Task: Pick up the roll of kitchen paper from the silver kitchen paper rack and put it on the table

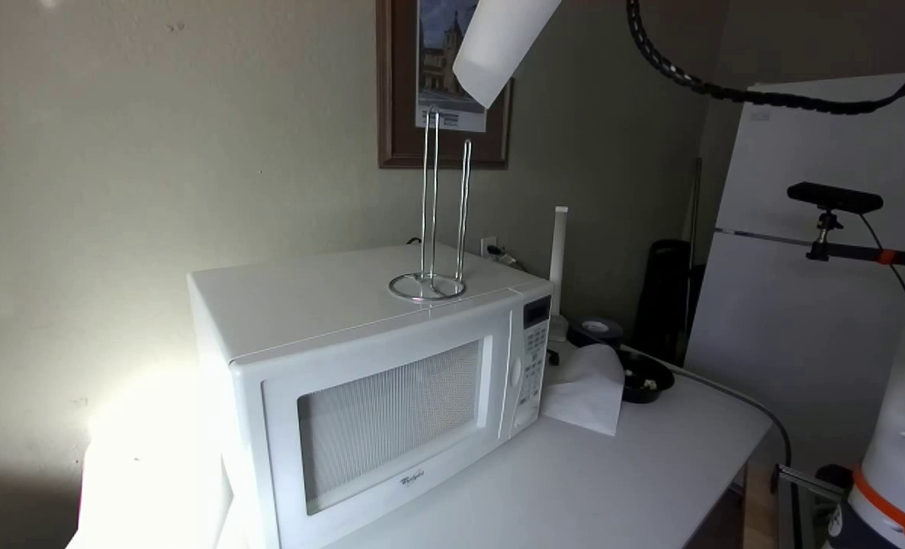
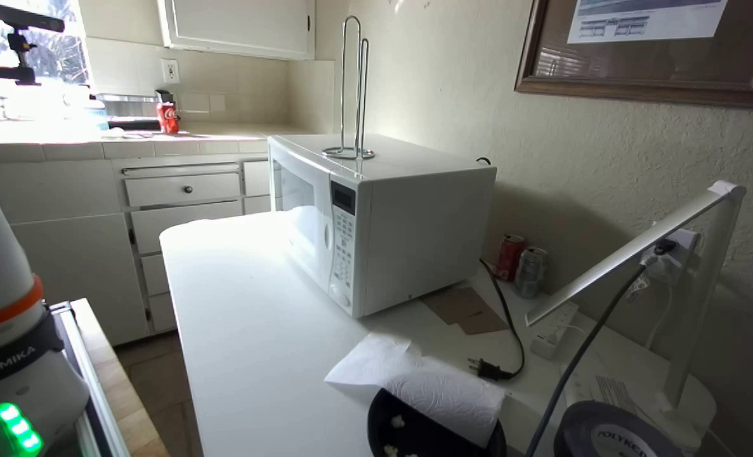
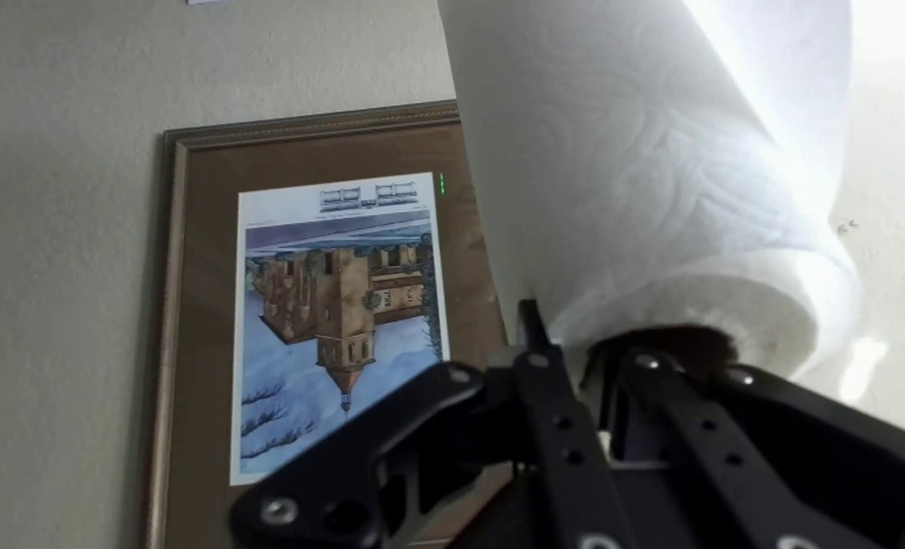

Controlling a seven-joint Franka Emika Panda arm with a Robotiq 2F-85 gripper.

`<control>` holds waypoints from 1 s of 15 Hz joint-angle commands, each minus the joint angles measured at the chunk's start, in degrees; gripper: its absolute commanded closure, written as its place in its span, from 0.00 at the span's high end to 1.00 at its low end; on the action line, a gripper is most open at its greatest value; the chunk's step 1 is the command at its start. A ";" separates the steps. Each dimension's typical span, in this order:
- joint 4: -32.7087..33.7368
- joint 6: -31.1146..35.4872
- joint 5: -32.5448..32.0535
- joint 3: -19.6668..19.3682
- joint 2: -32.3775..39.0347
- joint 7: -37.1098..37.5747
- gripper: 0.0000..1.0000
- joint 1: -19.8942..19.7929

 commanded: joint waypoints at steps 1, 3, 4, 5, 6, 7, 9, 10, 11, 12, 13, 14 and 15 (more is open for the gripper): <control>-2.01 -1.33 0.13 -2.76 -2.24 0.51 0.03 -1.71; -3.90 -1.45 0.21 -4.61 -3.04 0.38 0.03 -2.58; -5.11 -1.50 -0.03 -5.39 -3.54 0.29 0.03 -3.03; -6.81 -1.41 0.22 -6.38 -4.19 0.20 0.03 -3.39; -8.46 -1.32 0.13 -7.06 -4.83 0.31 0.03 -3.77; -10.71 -0.76 0.45 -8.08 -5.60 0.03 0.03 -3.99; -15.03 0.27 1.10 -9.90 -6.97 -0.26 0.03 -4.37; -17.50 0.97 0.78 -10.46 -7.76 -0.52 0.03 -4.58; -19.99 1.34 1.12 -11.29 -8.53 -0.70 0.03 -4.58; -22.86 2.35 1.20 -12.15 -9.37 -1.03 0.03 -4.59; -25.56 3.36 1.39 -12.83 -10.14 -1.07 0.03 -4.55; -28.51 5.74 1.10 -13.38 -10.85 -1.51 0.03 -4.57; -30.48 7.19 1.33 -13.26 -10.80 -1.58 0.03 -5.61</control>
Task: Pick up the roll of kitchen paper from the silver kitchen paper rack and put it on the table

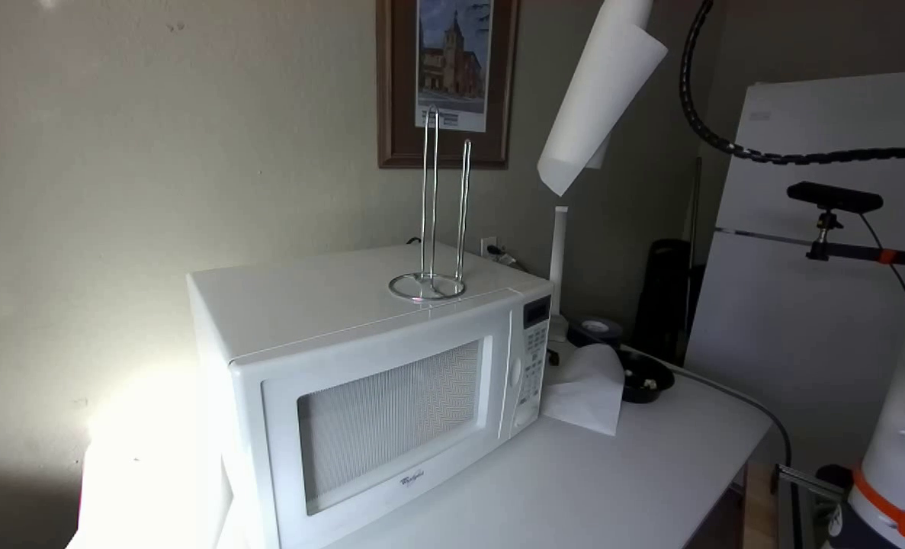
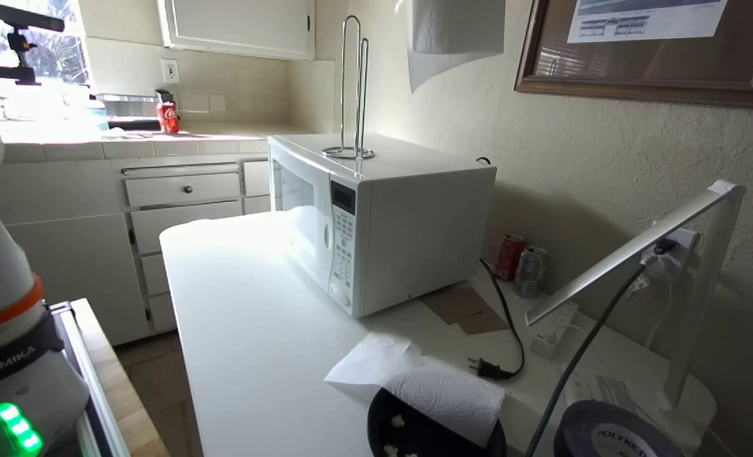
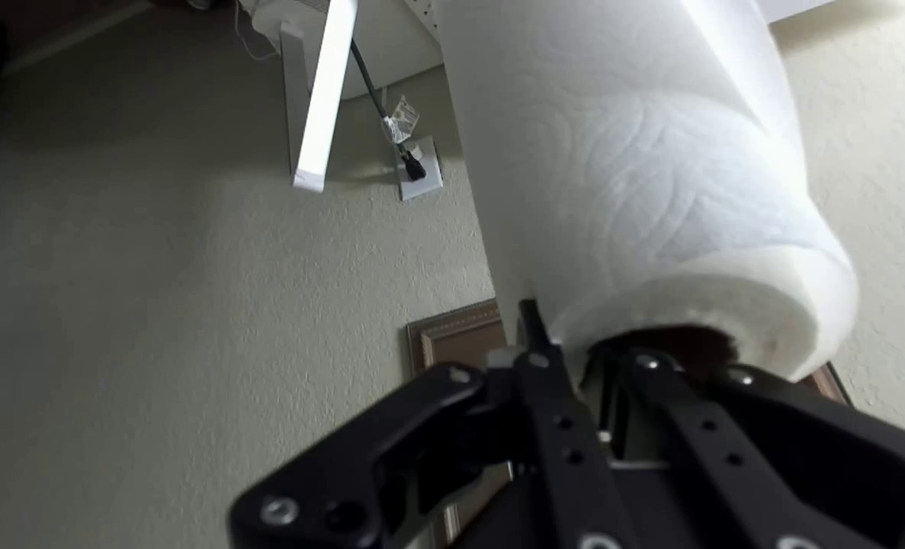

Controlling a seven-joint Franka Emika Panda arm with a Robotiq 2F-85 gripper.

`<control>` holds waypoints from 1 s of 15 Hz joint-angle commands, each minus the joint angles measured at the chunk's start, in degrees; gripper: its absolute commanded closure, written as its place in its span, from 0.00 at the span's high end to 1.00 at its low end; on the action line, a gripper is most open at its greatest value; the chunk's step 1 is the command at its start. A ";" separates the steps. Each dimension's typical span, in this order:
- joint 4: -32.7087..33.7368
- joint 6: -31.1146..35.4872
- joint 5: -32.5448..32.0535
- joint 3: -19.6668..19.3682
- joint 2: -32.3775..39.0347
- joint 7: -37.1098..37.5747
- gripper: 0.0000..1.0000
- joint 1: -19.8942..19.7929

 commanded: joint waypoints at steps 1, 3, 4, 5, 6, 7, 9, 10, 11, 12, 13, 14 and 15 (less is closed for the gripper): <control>-11.87 7.48 1.27 -0.92 -3.80 -1.05 0.03 -1.45; -15.51 10.46 1.62 -0.98 -3.00 -0.35 0.03 -2.09; -17.47 12.42 1.83 -1.11 -2.57 -0.52 0.03 -2.26; -18.87 13.92 2.16 -0.93 -1.87 -0.37 0.03 -2.20; -20.41 15.60 2.69 -0.90 -1.29 -0.47 0.03 -2.05; -21.81 17.07 3.10 -0.66 -0.62 -0.46 0.03 -1.88; -24.62 19.98 3.65 -0.18 0.82 -0.80 0.03 -1.66; -25.82 21.38 3.75 0.02 1.73 -0.90 0.03 -1.66; -26.80 22.49 4.09 0.08 2.63 -1.02 0.03 -1.66; -24.32 19.81 3.18 0.42 2.17 -0.83 0.03 -2.36; -24.94 20.43 3.19 0.55 2.84 -0.80 0.13 -2.35; -24.81 20.43 3.17 0.58 3.20 -0.79 0.13 -2.37; -24.64 20.43 3.17 0.57 3.19 -0.79 0.13 -2.42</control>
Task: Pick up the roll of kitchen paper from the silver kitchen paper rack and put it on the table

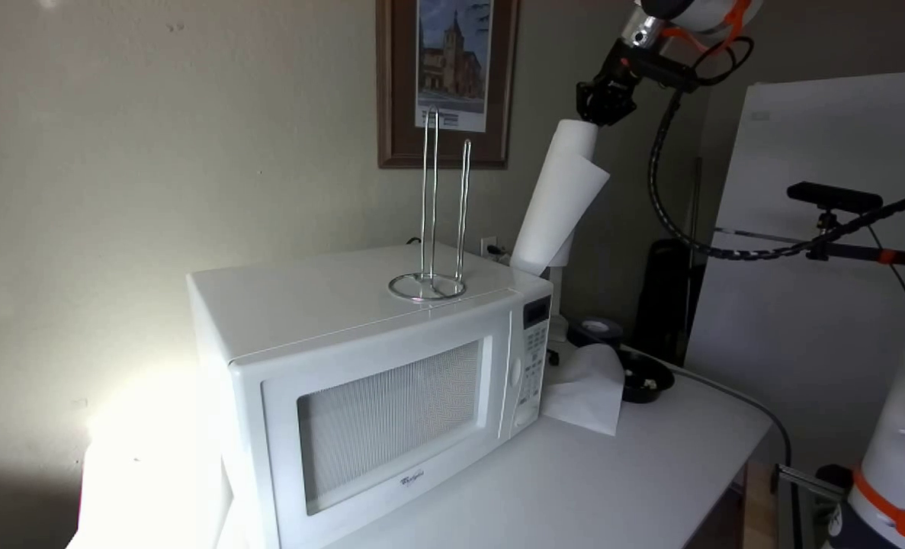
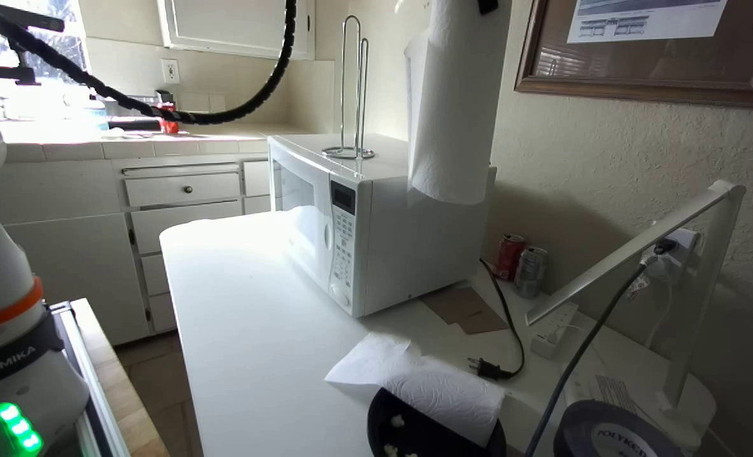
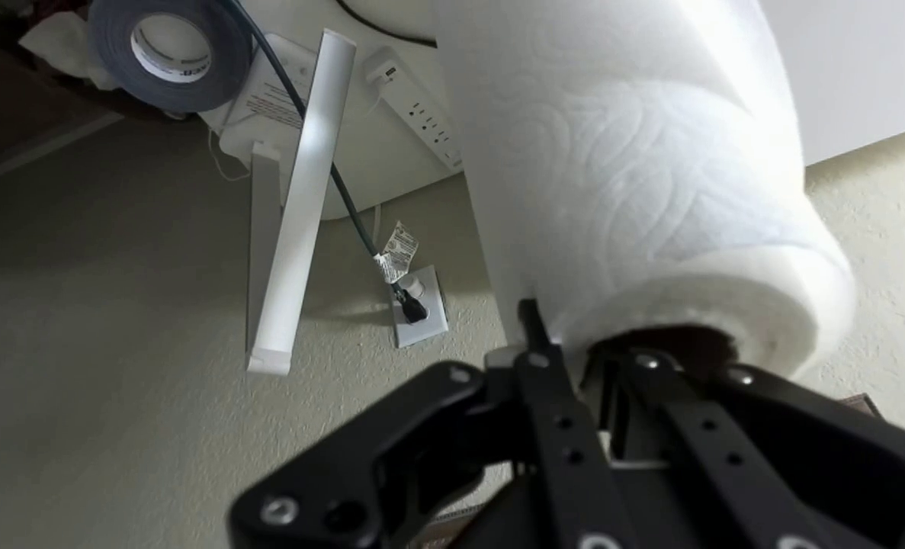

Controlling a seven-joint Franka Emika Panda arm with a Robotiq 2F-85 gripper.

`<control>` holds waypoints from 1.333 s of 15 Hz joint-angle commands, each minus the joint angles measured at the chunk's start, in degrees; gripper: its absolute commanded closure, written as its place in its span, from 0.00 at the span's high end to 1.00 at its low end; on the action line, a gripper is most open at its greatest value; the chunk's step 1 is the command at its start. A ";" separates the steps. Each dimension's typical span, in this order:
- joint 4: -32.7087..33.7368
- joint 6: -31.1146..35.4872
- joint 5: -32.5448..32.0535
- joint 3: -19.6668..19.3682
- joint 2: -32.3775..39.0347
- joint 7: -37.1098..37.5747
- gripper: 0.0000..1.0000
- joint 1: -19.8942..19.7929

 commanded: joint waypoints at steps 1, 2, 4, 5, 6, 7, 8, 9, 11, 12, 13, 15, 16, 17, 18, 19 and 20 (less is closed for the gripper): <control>0.45 -0.20 0.51 0.63 0.06 -0.40 0.13 -0.95; 0.59 -0.20 0.51 0.62 -0.14 -0.40 0.13 -0.99; 0.90 0.58 -0.27 0.67 1.30 0.66 0.03 -1.59; 0.57 2.29 -0.56 0.40 2.91 0.78 0.03 -1.86; 0.04 3.19 -0.78 0.30 3.74 0.23 0.03 -1.94; -0.50 4.29 -0.93 0.21 4.63 -0.14 0.03 -2.08; -0.99 6.14 -0.84 0.05 5.98 -0.63 0.03 -2.11; -1.48 8.05 -0.56 -0.14 7.28 -1.01 0.03 -2.11; -2.68 11.64 0.02 -0.30 9.71 -1.47 0.03 -2.02; -3.59 13.50 0.51 -0.48 10.76 -2.16 0.03 -1.90; -4.14 15.07 0.86 -0.63 11.90 -2.53 0.03 -1.91; -5.61 19.27 1.85 -0.95 13.93 -3.32 0.03 -1.91; -6.37 21.50 2.61 -1.15 14.93 -3.96 0.03 -1.87; -7.02 22.37 3.33 -1.16 15.58 -4.10 0.03 -1.85; -7.83 23.46 3.96 -1.18 16.17 -4.48 0.03 -1.85; -8.54 24.38 4.90 -1.21 16.74 -5.09 0.03 -1.80; -9.32 24.96 5.34 -1.18 17.18 -5.47 0.03 -1.84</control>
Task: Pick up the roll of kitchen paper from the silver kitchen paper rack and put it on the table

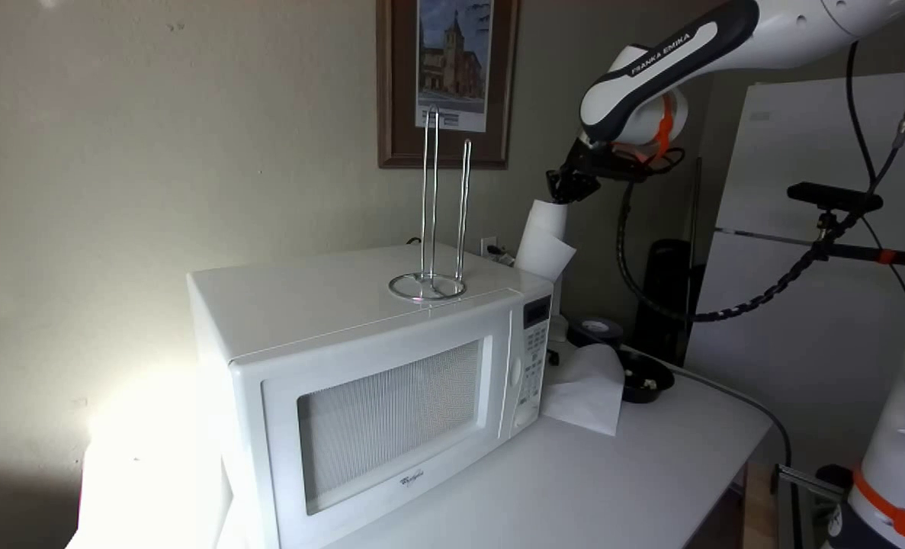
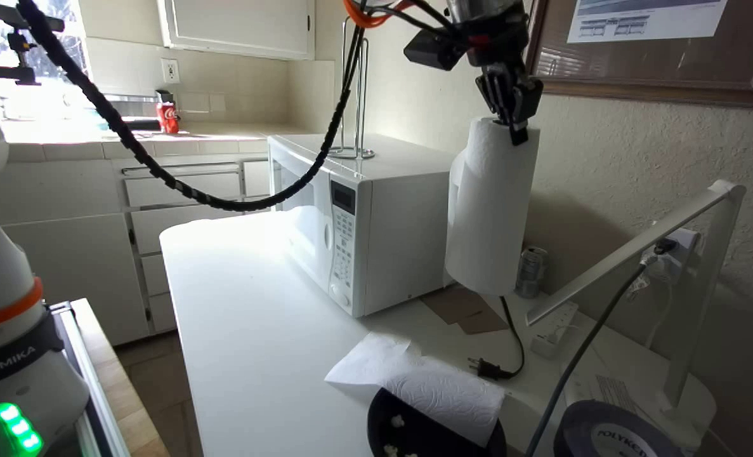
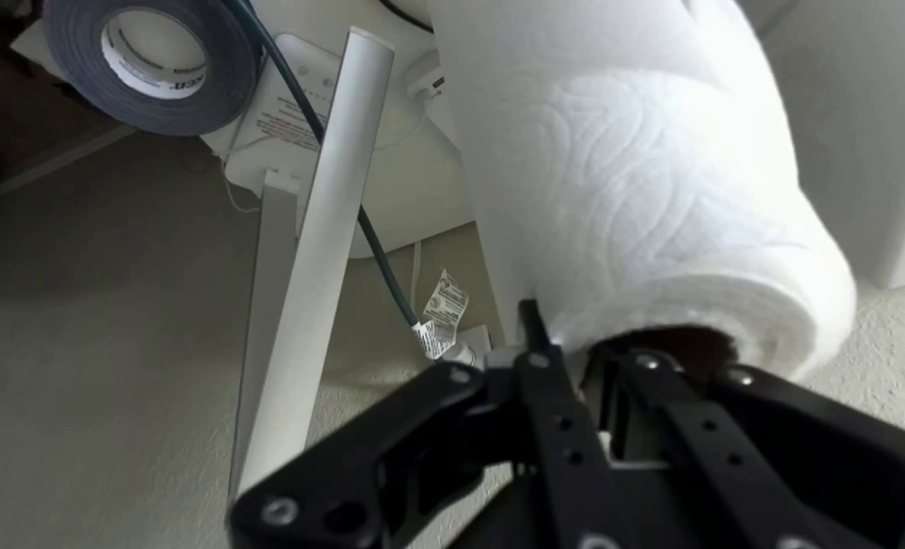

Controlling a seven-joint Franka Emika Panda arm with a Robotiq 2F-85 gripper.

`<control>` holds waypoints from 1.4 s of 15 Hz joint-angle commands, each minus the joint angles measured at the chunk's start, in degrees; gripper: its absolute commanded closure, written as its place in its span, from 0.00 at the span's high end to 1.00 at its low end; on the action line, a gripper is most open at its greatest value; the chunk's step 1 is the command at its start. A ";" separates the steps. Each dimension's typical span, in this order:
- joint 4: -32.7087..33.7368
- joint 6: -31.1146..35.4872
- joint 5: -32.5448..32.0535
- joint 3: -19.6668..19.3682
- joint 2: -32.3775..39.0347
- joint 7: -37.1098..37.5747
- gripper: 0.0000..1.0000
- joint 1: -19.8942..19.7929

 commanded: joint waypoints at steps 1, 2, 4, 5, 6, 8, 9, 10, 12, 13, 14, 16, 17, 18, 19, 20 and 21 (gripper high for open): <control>-2.96 3.19 3.07 -0.08 1.25 -2.87 0.03 -0.17; -3.44 3.59 3.44 -0.12 1.73 -3.27 0.03 -0.26; -3.97 3.05 3.66 -0.19 2.46 -3.74 0.03 -0.55; -4.54 3.32 3.66 -0.19 2.78 -3.81 0.03 -0.66; -5.14 3.07 3.60 -0.19 2.93 -4.14 0.03 -0.73; -6.42 3.67 3.26 -0.17 3.18 -4.64 0.03 -0.89; -6.86 4.18 3.73 -0.18 3.56 -5.17 0.03 -0.91; -7.13 4.38 3.68 -0.13 3.87 -5.18 0.03 -0.94; -7.74 5.82 4.42 -0.03 4.62 -5.84 0.03 -0.85; -7.82 6.83 5.00 0.08 5.00 -5.78 0.03 -0.77; -7.94 7.90 5.58 0.19 5.51 -5.78 0.03 -0.72; -8.12 9.63 6.37 0.43 6.32 -6.15 0.03 -0.65; -8.35 10.41 6.57 0.57 6.68 -6.39 0.03 -0.66; -8.55 11.07 6.61 0.67 7.06 -6.61 0.03 -0.72; -8.71 11.52 6.57 0.73 7.51 -6.77 0.03 -0.79; -8.96 12.12 6.46 0.82 7.85 -6.84 0.03 -0.83; -9.31 12.56 6.41 0.92 8.06 -6.86 0.03 -0.84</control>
